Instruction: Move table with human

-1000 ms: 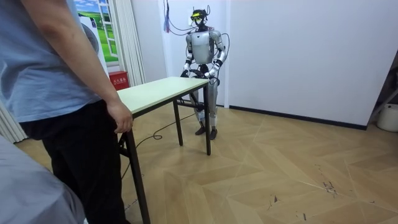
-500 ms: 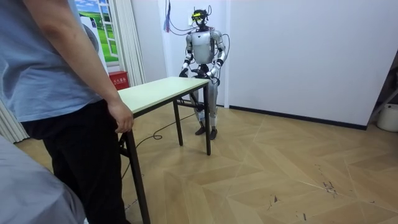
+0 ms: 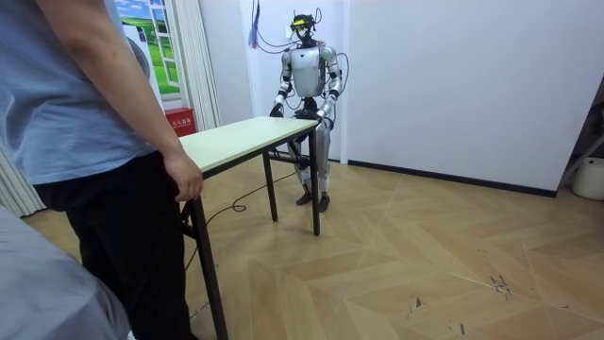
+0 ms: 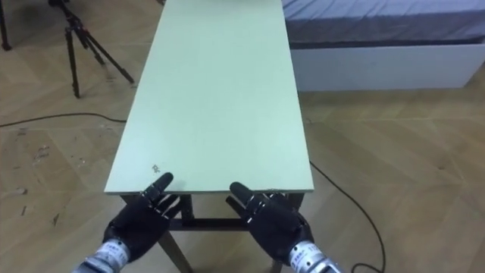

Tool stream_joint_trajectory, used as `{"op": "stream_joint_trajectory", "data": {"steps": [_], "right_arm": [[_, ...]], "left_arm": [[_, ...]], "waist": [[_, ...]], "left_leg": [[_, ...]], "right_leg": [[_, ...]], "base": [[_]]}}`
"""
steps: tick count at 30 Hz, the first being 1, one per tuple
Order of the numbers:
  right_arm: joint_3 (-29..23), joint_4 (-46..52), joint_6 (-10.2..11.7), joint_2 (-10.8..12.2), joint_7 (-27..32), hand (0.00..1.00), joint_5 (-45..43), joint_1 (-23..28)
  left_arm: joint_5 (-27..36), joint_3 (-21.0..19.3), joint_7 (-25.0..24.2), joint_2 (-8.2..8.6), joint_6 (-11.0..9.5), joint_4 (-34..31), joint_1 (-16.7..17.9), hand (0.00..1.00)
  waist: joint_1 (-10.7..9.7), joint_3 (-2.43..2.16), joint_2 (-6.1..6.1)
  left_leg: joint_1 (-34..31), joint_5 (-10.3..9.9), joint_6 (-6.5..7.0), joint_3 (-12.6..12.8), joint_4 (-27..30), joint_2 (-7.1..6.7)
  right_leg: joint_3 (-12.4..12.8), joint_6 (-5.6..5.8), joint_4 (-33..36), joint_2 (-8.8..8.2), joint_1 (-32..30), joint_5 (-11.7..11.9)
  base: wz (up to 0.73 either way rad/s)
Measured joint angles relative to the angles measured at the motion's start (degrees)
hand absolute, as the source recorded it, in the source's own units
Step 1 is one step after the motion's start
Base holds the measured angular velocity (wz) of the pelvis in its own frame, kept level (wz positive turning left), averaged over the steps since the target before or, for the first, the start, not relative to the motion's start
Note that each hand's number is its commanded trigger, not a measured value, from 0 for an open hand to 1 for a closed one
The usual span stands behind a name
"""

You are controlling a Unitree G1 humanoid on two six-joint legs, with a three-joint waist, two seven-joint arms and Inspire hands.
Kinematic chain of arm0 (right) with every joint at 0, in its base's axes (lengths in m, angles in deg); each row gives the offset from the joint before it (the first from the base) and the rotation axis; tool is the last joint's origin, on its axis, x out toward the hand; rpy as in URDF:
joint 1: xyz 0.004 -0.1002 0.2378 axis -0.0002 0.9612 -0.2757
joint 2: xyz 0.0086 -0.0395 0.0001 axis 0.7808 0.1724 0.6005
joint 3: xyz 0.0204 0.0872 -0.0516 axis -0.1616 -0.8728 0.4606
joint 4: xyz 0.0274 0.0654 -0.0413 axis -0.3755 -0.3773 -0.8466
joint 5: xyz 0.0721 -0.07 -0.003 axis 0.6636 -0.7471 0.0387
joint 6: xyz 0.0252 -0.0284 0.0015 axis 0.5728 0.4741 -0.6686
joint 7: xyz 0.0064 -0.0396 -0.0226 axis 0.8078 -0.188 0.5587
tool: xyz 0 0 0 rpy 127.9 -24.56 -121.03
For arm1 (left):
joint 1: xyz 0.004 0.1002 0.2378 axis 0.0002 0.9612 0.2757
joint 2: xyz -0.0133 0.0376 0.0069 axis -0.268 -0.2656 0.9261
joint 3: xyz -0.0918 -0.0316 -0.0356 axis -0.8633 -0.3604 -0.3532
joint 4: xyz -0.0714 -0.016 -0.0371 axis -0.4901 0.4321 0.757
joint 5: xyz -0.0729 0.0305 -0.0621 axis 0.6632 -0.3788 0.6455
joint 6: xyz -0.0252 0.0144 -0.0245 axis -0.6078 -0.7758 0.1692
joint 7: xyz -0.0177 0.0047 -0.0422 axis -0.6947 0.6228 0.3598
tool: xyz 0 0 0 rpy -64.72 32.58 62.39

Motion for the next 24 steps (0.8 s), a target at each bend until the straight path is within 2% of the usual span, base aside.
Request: {"op": "stream_joint_trajectory", "data": {"steps": [7, 15, 20, 24], "right_arm": [[-0.4, 0.0, 0.0, 0.1, 1.5, 0.00, 3.5, -0.3], [-0.9, 0.0, 0.0, 0.3, 5.3, 0.00, 5.6, -1.5], [-1.9, 0.0, 0.0, 0.5, 6.5, 0.00, 7.7, -1.9], [-4.1, 0.0, 0.0, 1.5, 7.7, 0.00, 7.8, -2.1]], "left_arm": [[2.3, -0.8, 3.4, 1.58, 0.1, 0.0, -1.3, 0.00], [2.8, -0.8, 8.3, 2.20, 0.1, -0.2, -3.2, 0.00], [3.0, -0.8, 10.8, 2.39, 0.1, -0.2, -4.5, 0.00], [3.0, -0.9, 12.2, 2.42, 0.1, -0.6, -5.0, 0.00]], "waist": [[-0.2, 0.06, 0.87], [-0.1, 0.13, 1.06], [-0.1, 0.36, 1.36], [-0.2, 0.36, 1.38]], "left_leg": [[-0.3, 0.0, 0.01, -0.4, 0.1, 0.00], [-0.3, 0.0, 0.07, -0.6, 0.8, 0.03], [-0.5, 0.1, 0.15, -0.6, 0.7, 0.03], [-0.9, 0.1, 0.15, -0.7, 0.8, 0.08]], "right_leg": [[-0.2, -0.01, 0.1, 0.01, 0.0, 0.0], [-0.1, -0.11, 0.6, -0.03, -0.1, 0.1], [-0.1, -0.16, 0.9, -0.08, -0.3, 0.1], [-0.2, -0.23, 1.0, -0.06, -0.6, 0.2]], "base": [[0.01], [0.01], [0.00], [0.00]]}}
